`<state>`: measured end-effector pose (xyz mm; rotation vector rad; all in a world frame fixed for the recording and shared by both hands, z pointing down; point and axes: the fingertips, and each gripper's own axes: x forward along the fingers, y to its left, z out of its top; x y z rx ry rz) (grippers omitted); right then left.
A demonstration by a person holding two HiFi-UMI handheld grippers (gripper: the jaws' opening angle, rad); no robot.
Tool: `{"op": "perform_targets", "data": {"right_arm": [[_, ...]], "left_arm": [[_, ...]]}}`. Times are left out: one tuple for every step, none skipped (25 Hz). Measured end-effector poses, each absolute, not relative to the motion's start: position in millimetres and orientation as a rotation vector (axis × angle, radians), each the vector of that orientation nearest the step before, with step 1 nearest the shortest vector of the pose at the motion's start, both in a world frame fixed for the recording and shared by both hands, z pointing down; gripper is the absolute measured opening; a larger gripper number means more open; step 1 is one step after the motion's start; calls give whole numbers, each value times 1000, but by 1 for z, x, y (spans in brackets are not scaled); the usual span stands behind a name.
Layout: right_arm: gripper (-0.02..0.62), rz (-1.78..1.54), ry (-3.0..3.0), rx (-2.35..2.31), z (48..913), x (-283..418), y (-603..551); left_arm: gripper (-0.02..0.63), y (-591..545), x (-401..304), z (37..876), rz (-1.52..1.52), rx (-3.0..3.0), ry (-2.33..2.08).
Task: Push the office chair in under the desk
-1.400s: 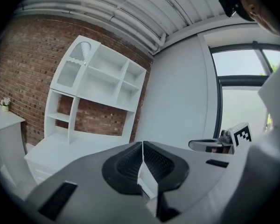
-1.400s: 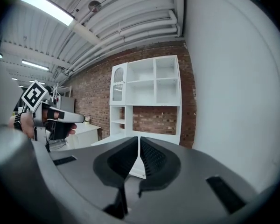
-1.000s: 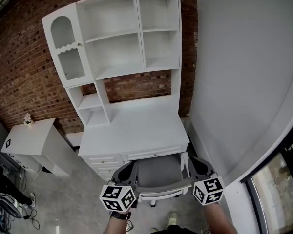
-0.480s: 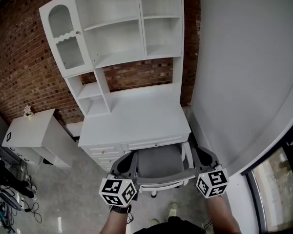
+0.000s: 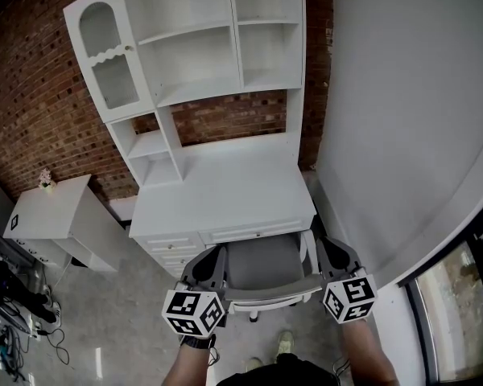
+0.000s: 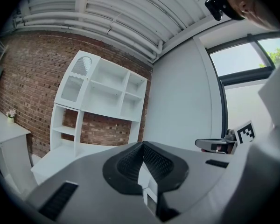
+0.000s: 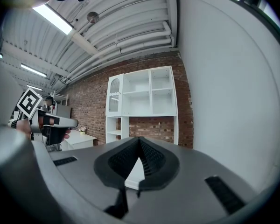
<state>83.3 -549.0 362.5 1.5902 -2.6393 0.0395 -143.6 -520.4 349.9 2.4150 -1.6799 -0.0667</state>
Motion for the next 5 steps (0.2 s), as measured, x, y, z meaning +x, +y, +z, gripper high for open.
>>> {"op": "perform_targets", "data": {"right_arm": [[5, 40, -2639, 1590, 363, 83, -550], [4, 39, -2639, 1590, 363, 83, -550], [5, 39, -2638, 1590, 363, 83, -551], [5, 38, -2638, 1591, 363, 83, -552], [4, 38, -2638, 1591, 364, 84, -553]], "left_arm": [[6, -521, -144, 350, -66, 2415, -1682], [6, -521, -144, 350, -66, 2415, -1684], [6, -522, -144, 350, -66, 2415, -1687], [6, -523, -145, 350, -66, 2414, -1689], [6, -523, -145, 351, -66, 2413, -1692]]}}
